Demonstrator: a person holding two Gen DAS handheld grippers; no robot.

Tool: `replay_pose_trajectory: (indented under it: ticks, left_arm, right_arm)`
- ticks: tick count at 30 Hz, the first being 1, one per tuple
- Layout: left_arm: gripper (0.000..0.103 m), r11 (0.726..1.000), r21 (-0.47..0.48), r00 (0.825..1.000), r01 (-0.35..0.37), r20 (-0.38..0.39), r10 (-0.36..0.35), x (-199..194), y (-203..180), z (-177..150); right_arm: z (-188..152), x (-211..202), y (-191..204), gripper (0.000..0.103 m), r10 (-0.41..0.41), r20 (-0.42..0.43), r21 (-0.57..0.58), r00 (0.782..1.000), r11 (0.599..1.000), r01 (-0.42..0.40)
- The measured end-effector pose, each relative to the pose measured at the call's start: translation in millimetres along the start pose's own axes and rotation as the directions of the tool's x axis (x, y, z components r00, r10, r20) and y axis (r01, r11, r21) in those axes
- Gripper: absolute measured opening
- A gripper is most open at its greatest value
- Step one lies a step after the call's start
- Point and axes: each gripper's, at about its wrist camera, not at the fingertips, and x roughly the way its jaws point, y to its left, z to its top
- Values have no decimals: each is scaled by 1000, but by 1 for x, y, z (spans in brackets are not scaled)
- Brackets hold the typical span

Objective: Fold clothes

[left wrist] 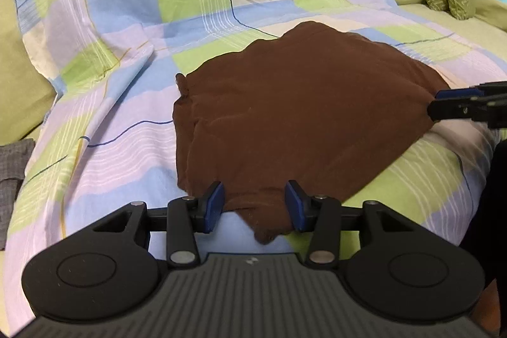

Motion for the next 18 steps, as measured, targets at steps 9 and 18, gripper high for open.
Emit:
replay_pose_trajectory:
  ticks: [9,18]
  left_arm:
    - [47,999,10,994,44,98,-45,-12,-21,37]
    - [48,997,25,997,77,20,-78,22,-33,12]
  right_arm:
    - [23,-13,9,36,-69,99,4,993,998,69]
    - [7,19,16,35,-48,-14,-168,999,985,45]
